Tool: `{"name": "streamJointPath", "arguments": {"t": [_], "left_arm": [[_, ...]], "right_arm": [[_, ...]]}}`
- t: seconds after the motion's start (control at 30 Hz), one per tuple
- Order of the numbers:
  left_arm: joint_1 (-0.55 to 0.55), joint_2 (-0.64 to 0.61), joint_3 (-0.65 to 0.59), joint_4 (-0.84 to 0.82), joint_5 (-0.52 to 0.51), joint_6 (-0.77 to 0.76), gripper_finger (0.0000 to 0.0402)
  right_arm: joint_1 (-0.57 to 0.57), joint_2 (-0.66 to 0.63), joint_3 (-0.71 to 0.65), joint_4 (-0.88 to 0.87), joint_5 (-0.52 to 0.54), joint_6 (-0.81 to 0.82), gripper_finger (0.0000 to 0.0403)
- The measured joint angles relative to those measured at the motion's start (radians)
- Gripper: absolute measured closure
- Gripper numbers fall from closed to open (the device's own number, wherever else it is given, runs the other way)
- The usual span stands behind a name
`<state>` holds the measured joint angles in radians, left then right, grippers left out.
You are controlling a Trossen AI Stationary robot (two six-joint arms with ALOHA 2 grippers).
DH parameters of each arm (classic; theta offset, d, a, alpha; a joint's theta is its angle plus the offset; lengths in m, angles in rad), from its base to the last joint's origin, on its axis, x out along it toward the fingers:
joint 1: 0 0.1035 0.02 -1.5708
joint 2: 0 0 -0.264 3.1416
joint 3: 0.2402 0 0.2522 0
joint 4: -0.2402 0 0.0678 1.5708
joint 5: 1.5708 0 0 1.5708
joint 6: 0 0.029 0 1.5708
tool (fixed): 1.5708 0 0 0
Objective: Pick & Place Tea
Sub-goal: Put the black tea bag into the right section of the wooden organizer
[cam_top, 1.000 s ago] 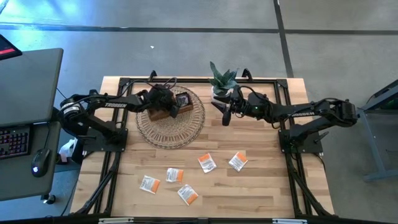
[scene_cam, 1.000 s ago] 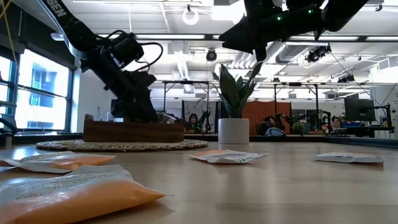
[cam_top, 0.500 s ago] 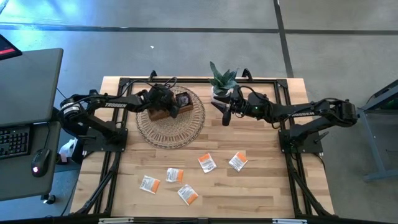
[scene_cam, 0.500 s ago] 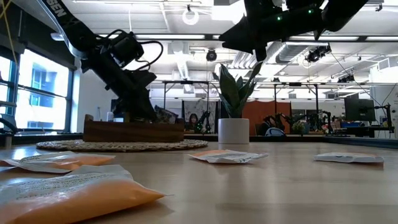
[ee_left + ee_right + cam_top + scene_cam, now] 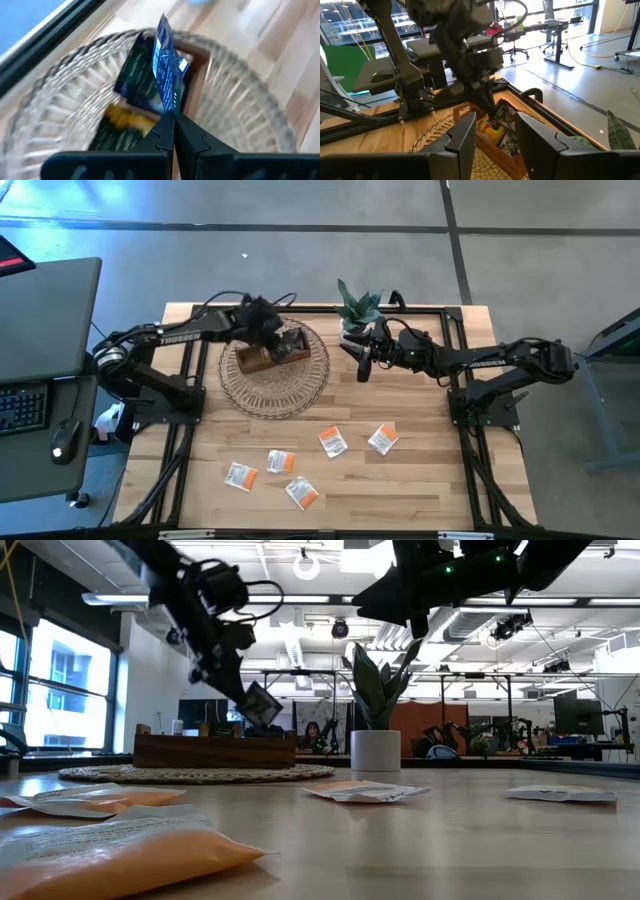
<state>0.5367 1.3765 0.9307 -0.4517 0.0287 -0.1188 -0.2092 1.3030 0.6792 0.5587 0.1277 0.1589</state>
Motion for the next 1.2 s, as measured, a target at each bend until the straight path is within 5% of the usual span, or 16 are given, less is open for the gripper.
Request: {"name": "streamJointPath", "arguments": {"t": [0.43, 0.6, 1.2], "left_arm": [[0.000, 0.173, 0.362, -0.488, 0.067, 0.202, 0.0401], [-0.001, 0.247, 0.366, -0.501, 0.125, 0.251, 0.0401], [0.000, 0.308, 0.367, -0.455, -0.060, 0.281, 0.0401]], "right_arm": [[0.000, 0.000, 0.000, 0.000, 0.000, -0.001, 0.0269], [0.000, 0.000, 0.000, 0.000, 0.000, -0.002, 0.0269], [0.000, 0.000, 0.000, 0.000, 0.000, -0.003, 0.0269]]}}
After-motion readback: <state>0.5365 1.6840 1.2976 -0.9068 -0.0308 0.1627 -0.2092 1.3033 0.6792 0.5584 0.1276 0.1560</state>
